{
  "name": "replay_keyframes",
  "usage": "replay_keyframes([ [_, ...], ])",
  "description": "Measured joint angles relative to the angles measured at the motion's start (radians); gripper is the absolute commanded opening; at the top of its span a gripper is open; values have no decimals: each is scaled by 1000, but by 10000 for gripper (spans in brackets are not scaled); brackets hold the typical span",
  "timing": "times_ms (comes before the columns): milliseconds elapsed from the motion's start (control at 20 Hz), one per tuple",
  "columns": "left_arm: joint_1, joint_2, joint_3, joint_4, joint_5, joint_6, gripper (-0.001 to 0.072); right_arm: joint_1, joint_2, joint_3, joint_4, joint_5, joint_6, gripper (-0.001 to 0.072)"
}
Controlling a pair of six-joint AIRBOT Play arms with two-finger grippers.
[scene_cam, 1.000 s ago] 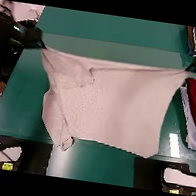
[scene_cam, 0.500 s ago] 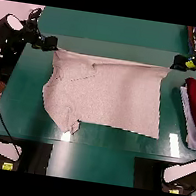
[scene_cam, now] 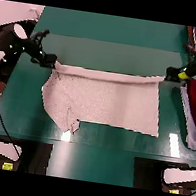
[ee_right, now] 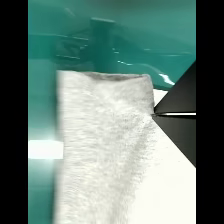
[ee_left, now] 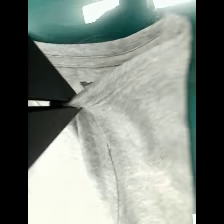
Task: Fold the shirts.
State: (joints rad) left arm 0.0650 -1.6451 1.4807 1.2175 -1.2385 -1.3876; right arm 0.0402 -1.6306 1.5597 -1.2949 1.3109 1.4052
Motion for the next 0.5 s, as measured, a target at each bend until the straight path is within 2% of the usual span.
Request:
replay_keyframes([
  [50, 0, 1, -31, 6, -4, 0, 26, 8, 21, -57, -2, -21, 0, 12],
  [100, 0, 2, -53, 6, -3, 0, 174, 13, 37, -106, -1, -42, 0, 39],
  [150, 0, 3, -70, 10, -5, 0, 371, 15, 51, -145, 8, -59, 1, 193],
  [200, 0, 8, -81, 13, -5, -2, 398, 15, 63, -174, 24, -72, 2, 297],
  [500, 43, 194, -184, 34, -90, 2, 397, -63, 224, -316, 161, -57, -25, 297],
])
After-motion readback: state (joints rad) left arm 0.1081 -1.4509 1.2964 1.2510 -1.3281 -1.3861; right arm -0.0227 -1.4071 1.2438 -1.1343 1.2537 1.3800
